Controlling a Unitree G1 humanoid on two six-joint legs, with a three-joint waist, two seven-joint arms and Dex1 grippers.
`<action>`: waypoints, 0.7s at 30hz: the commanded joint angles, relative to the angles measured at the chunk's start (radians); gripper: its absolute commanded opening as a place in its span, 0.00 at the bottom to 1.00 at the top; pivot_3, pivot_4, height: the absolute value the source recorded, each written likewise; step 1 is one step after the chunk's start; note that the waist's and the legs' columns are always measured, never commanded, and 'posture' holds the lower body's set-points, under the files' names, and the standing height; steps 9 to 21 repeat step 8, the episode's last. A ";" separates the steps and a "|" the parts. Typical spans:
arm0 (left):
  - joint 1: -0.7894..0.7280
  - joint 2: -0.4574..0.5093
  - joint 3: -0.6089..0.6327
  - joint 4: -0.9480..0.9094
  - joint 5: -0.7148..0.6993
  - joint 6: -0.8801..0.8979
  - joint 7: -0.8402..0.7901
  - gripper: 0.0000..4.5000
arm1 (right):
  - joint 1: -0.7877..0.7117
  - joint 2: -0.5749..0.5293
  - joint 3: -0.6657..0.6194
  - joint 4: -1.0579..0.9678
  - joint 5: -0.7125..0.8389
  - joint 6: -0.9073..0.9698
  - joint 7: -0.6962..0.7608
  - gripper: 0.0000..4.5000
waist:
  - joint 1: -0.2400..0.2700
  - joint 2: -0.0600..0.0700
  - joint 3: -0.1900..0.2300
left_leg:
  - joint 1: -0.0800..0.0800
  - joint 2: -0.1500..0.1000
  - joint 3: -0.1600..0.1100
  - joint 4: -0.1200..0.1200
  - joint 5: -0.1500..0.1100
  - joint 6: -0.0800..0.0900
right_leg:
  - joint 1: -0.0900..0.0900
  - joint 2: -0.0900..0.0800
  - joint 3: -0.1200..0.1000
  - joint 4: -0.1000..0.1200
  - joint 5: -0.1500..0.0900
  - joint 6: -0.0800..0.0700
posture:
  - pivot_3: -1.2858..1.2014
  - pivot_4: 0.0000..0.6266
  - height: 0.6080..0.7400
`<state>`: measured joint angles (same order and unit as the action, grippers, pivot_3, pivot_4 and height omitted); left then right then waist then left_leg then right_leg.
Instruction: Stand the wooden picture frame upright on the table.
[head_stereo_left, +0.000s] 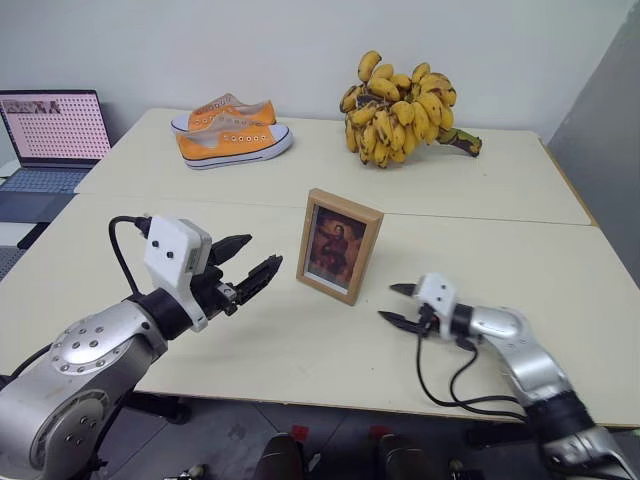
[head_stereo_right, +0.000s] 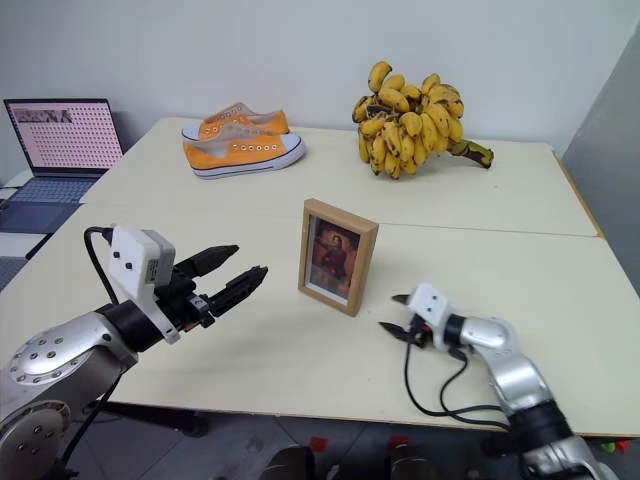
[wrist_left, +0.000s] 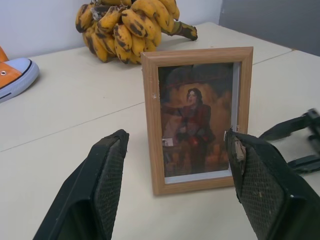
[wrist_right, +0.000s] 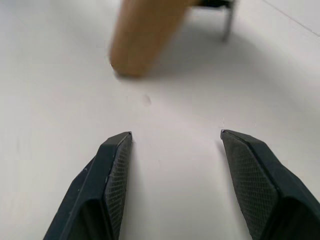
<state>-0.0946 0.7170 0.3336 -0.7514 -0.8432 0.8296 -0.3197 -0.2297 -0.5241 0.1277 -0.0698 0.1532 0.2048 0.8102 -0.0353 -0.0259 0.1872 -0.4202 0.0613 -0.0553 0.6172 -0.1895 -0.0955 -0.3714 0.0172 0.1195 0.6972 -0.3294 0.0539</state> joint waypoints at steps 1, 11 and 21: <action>-0.038 -0.005 -0.019 0.036 0.021 -0.030 -0.015 0.73 | -0.017 -0.004 -0.107 -0.277 0.122 0.183 -0.070 0.66 | -0.010 0.000 0.000 | 0.000 0.001 0.001 -0.001 0.000 0.000 | -0.001 0.001 0.001 0.000 0.000 0.000 | 0.52 0.24 1.00; -0.091 -0.015 -0.062 0.095 0.033 -0.019 -0.017 0.73 | -0.082 0.024 -0.165 -0.460 0.232 0.398 -0.185 0.66 | -0.016 0.000 0.000 | 0.000 0.000 0.001 -0.004 0.000 0.000 | -0.001 0.001 0.001 -0.001 0.000 0.000 | 0.52 0.24 1.00; -0.091 -0.015 -0.062 0.095 0.033 -0.019 -0.017 0.73 | -0.082 0.024 -0.165 -0.460 0.232 0.398 -0.185 0.66 | -0.016 0.000 0.000 | 0.000 0.000 0.001 -0.004 0.000 0.000 | -0.001 0.001 0.001 -0.001 0.000 0.000 | 0.52 0.24 1.00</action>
